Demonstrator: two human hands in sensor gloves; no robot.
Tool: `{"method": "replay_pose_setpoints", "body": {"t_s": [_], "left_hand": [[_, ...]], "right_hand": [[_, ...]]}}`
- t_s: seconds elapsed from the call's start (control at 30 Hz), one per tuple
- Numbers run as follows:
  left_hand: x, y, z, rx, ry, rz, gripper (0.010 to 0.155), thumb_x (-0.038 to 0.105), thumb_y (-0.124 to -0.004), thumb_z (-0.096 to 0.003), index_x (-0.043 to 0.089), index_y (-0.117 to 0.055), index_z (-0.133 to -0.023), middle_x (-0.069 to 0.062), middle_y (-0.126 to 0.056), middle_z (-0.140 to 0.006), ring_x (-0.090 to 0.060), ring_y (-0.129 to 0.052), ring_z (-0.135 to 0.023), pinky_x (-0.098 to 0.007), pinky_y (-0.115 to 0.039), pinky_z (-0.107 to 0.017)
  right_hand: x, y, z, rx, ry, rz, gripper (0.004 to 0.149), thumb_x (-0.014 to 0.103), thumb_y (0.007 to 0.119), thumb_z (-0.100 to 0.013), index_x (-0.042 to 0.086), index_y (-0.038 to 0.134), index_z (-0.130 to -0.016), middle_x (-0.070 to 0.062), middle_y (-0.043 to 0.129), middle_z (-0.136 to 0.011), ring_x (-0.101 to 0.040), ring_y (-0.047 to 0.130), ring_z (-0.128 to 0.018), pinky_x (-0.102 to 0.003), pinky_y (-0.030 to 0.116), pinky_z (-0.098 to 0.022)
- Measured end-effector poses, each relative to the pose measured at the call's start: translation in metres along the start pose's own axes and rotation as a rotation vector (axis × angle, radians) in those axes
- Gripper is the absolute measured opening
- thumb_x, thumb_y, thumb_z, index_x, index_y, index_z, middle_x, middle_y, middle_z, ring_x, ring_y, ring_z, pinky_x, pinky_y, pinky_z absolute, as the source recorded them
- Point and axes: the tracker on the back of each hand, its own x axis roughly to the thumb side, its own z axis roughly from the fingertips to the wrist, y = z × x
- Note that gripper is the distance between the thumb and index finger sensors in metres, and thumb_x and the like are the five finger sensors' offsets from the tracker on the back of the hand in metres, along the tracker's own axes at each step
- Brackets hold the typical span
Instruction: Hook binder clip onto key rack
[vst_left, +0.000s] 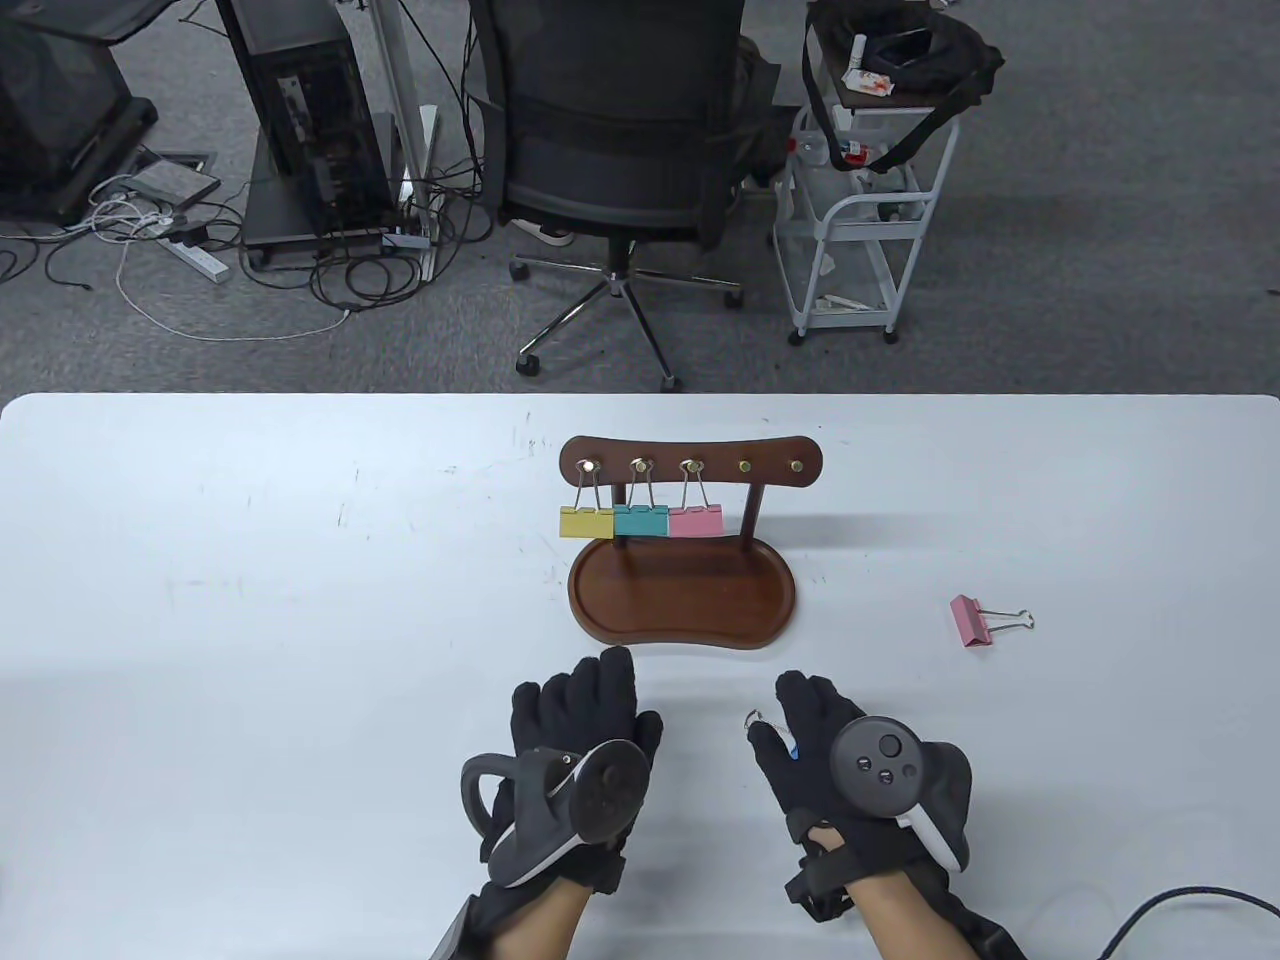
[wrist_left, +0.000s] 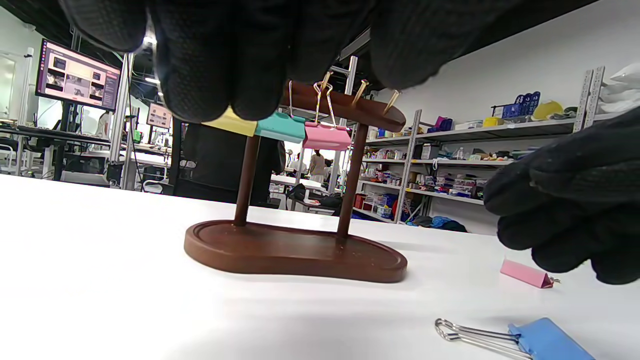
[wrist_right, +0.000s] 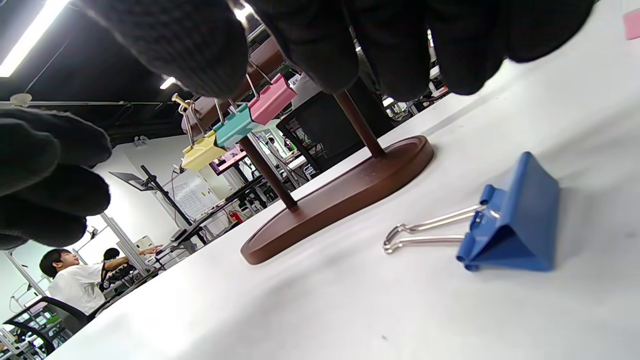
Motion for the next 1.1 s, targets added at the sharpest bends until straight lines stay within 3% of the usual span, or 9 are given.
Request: {"method": "replay_pose_setpoints", "body": {"t_s": [0.4,0.73,1.1], "left_hand": [[-0.001,-0.001,0.004,-0.021,-0.009,0.006,0.070,0.042,-0.079,-0.0583,0.000,-0.066,-0.113,-0.029,-0.079,-0.106,-0.057,-0.083,-0.090,-0.076,-0.055,-0.069],[-0.001,0.001,0.005,-0.039,-0.002,0.030,0.070,0.043,-0.078,-0.0583,0.000,-0.066,-0.113,-0.030,-0.078,-0.107,-0.059,-0.081,-0.091,-0.077,-0.053,-0.069],[-0.008,0.007,0.008,-0.038,0.016,0.079,0.071,0.044,-0.076,-0.0586,0.000,-0.067,-0.113,-0.031,-0.078,-0.107,-0.059,-0.080,-0.091,-0.077,-0.052,-0.069]], "right_hand": [[0.005,0.001,-0.001,0.002,-0.019,0.035,0.072,0.046,0.073,-0.058,-0.001,0.062,-0.111,-0.039,0.064,-0.108,-0.066,0.064,-0.090,-0.073,0.056,-0.060],[-0.006,-0.028,-0.011,-0.059,0.012,-0.018,0.071,0.045,0.074,-0.059,-0.002,0.063,-0.111,-0.040,0.063,-0.108,-0.067,0.063,-0.090,-0.073,0.054,-0.061],[-0.010,-0.059,-0.033,-0.035,0.004,0.106,0.072,0.044,0.076,-0.058,-0.001,0.062,-0.111,-0.039,0.062,-0.110,-0.066,0.061,-0.092,-0.074,0.052,-0.062]]}}
